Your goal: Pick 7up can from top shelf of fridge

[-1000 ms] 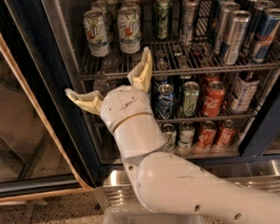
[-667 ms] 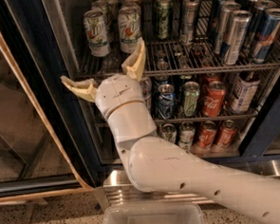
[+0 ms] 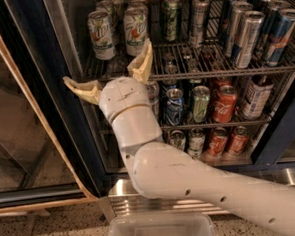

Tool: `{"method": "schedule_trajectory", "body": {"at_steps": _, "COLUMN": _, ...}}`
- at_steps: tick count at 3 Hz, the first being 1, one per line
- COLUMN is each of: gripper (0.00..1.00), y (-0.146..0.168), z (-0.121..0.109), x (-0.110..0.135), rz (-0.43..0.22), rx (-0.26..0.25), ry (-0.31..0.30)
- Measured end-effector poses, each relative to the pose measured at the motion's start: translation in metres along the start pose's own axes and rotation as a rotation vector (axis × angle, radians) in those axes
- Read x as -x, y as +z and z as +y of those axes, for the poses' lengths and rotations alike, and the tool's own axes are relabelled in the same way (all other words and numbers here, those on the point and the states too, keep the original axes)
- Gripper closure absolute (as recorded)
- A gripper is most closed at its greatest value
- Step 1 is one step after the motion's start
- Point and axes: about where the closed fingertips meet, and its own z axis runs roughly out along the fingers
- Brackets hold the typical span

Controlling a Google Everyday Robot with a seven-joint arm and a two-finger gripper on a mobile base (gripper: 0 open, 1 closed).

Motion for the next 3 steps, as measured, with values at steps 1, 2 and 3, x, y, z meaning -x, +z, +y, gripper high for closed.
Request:
{"method": "schedule_trajectory", "body": {"at_steps": 1, "gripper": 0.00, "y": 0.016, "z": -0.008, "x": -0.001, "rz": -0.040, "rx": -0.018, "ry": 0.020}}
{"method": "schedule_trajectory", "body": {"at_steps": 2, "gripper": 0.09, "y": 0.033, "z": -0.018, "x": -0.003, "rz": -0.069, "rx": -0.029, "ry": 0.043}}
{"method": "schedule_trajectory", "body": {"at_steps": 3, "gripper": 0.25, "y": 0.046, "z": -0.024, "x": -0.006, "rz": -0.071, "rx": -0.030, "ry": 0.073}}
